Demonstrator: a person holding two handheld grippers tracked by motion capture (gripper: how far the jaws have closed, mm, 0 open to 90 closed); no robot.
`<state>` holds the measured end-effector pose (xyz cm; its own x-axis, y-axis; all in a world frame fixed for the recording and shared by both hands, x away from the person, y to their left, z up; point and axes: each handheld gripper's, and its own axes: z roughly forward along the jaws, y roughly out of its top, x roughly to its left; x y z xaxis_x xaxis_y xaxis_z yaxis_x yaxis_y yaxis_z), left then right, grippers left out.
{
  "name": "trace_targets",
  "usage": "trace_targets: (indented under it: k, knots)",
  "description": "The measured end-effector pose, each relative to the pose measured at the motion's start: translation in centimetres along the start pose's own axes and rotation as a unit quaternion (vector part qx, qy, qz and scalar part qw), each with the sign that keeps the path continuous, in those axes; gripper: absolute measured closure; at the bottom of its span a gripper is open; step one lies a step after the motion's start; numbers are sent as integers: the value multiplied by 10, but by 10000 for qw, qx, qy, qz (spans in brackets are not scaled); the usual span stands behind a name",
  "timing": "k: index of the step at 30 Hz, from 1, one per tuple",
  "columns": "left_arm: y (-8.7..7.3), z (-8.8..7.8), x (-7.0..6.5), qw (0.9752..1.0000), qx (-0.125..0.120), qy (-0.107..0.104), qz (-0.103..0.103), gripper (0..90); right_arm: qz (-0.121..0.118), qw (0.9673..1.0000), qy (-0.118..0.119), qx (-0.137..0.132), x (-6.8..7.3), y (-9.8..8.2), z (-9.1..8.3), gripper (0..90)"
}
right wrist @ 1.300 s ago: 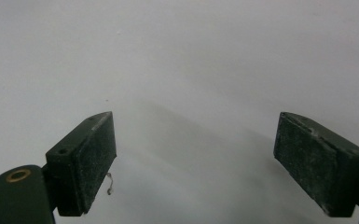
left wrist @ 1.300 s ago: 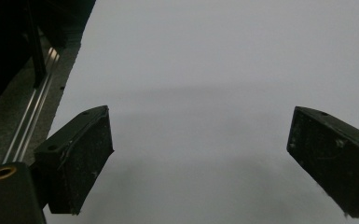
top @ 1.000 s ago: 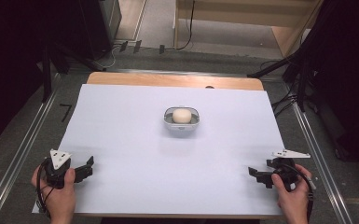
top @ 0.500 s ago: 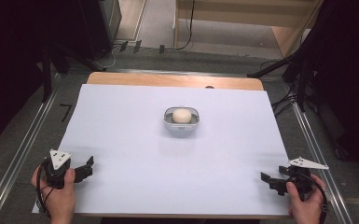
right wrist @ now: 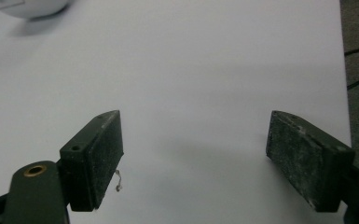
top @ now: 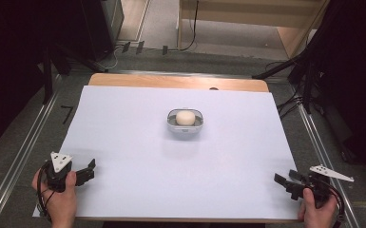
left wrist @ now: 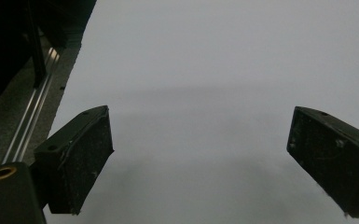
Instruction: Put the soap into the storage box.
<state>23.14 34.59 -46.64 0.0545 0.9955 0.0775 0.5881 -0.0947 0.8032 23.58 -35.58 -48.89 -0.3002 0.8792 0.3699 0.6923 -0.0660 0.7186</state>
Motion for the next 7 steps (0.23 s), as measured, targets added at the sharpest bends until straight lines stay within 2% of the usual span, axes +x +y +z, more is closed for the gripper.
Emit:
trace_targets:
  k: [2,6,7]
  knots:
    - [0,0,0,10000,7,-3,16,74,-93,9999,-82,42,3,0,2,181]
    - [0,0,0,10000,-9,4,-2,73,-59,9999,-111,0,2,0,2,176]
    - [0,0,0,10000,0,10,8,74,-54,9998,-190,-47,3,-1,1,178]
